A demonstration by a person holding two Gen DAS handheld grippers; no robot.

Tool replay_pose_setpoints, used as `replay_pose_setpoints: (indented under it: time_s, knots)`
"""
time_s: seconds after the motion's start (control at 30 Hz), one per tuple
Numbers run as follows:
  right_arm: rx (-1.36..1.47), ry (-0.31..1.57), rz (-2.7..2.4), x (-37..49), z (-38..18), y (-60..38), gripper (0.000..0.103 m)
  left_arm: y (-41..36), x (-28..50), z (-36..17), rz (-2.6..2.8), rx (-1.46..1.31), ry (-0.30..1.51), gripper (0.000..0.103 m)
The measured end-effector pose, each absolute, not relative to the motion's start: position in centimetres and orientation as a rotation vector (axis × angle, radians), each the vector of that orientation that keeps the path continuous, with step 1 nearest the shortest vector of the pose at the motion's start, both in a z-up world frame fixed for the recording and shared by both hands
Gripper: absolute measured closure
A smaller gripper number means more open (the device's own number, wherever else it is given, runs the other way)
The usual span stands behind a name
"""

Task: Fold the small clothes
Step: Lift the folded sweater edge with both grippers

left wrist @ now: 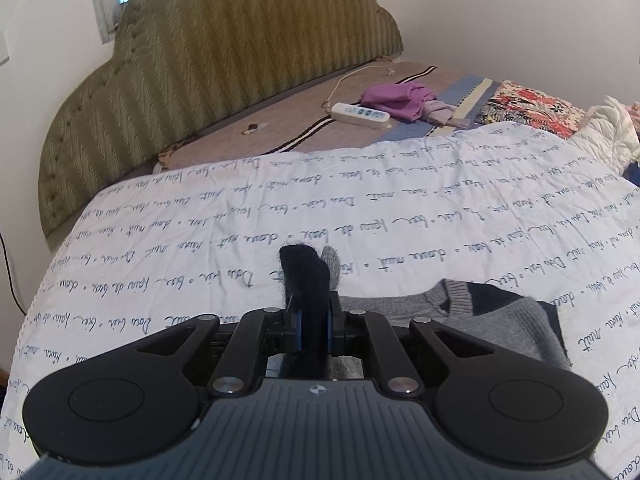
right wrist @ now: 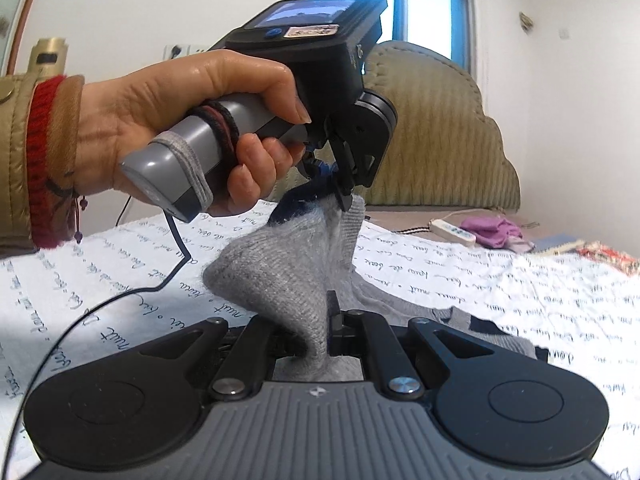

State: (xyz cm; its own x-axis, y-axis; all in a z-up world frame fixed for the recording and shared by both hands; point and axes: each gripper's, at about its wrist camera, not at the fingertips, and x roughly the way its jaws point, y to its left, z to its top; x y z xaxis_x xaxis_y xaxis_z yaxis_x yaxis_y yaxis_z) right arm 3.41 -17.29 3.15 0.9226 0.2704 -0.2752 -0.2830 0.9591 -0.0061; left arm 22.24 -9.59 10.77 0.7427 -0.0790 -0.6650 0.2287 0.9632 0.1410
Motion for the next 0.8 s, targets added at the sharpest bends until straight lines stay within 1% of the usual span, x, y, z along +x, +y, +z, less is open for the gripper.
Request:
replay_pose_setpoints:
  time_s: [0.57,0.8]
  knots:
    - [0.144,0.29,0.241,2.3,2.4,-21.3,0.097,-17.2,20.4,10.3,-0.237,0.323,0.665,0.093]
    - [0.215,0.311,0.226,1.9,1.9,-24.1,0.097,-20.9,20.1,9.2,-0.289,0.345,0.67,0.093]
